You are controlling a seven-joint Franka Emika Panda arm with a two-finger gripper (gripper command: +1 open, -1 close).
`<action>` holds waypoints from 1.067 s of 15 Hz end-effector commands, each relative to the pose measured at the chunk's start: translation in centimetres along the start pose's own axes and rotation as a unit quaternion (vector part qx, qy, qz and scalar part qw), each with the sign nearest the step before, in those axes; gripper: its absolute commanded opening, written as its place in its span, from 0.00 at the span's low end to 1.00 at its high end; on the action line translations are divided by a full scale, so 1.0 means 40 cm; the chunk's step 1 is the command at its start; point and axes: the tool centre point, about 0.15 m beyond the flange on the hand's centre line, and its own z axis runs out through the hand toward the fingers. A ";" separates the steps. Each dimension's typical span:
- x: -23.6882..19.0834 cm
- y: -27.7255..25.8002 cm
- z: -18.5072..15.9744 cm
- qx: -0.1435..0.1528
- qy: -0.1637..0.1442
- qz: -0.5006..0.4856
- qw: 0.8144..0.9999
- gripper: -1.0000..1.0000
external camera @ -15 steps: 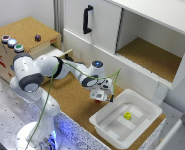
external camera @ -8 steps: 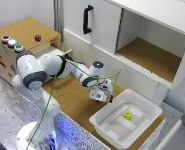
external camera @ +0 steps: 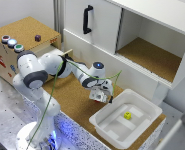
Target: Put the pink block inside the box
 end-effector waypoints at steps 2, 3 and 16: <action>0.035 0.079 -0.105 0.011 0.035 0.046 0.998 0.00; 0.034 0.105 -0.155 0.001 0.046 0.055 0.997 0.00; -0.146 0.419 -0.280 -0.012 0.065 0.274 0.960 0.00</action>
